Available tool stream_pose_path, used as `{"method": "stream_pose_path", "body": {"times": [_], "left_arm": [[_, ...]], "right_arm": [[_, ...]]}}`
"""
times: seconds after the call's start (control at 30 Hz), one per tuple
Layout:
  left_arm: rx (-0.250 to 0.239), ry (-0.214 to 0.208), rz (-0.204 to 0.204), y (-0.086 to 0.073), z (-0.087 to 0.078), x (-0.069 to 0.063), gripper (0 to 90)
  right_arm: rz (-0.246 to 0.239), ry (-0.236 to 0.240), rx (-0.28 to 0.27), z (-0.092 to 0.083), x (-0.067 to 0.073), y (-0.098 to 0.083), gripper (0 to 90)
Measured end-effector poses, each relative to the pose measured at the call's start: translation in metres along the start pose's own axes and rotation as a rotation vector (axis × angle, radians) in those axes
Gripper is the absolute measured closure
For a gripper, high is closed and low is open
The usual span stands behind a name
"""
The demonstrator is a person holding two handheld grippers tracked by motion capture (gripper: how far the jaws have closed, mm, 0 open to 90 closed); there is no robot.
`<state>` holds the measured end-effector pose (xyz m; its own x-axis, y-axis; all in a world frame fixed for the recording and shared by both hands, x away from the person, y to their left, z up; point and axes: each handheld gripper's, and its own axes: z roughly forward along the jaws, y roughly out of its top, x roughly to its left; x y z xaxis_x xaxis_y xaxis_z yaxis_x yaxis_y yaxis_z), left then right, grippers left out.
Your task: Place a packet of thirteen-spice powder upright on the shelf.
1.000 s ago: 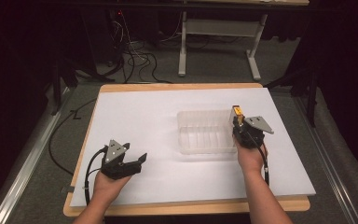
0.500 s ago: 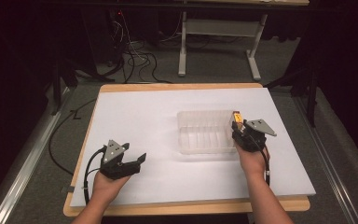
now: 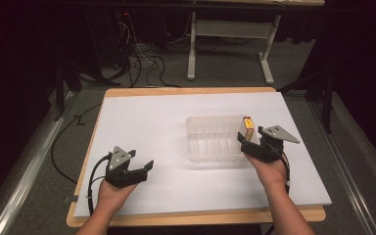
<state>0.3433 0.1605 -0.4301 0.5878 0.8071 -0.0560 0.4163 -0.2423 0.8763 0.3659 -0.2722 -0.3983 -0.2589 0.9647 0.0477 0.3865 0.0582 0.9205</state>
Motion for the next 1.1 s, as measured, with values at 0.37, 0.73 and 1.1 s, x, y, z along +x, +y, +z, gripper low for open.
{"method": "stream_pose_path", "body": {"times": [0.37, 0.73, 1.1], "left_arm": [[0.004, -0.050, 0.009, 0.003, -0.001, -0.016, 22.4], [0.052, -0.025, 0.007, -0.003, 0.007, -0.034, 14.3], [0.067, -0.014, 0.014, -0.001, 0.009, -0.035, 14.0]], "right_arm": [[-0.053, 0.073, 0.034, -0.042, 0.004, -0.020, 1.7], [-0.088, 0.034, 0.001, -0.066, -0.019, -0.067, 4.8], [-0.017, 0.091, -0.022, -0.066, -0.019, -0.057, 6.0]]}}
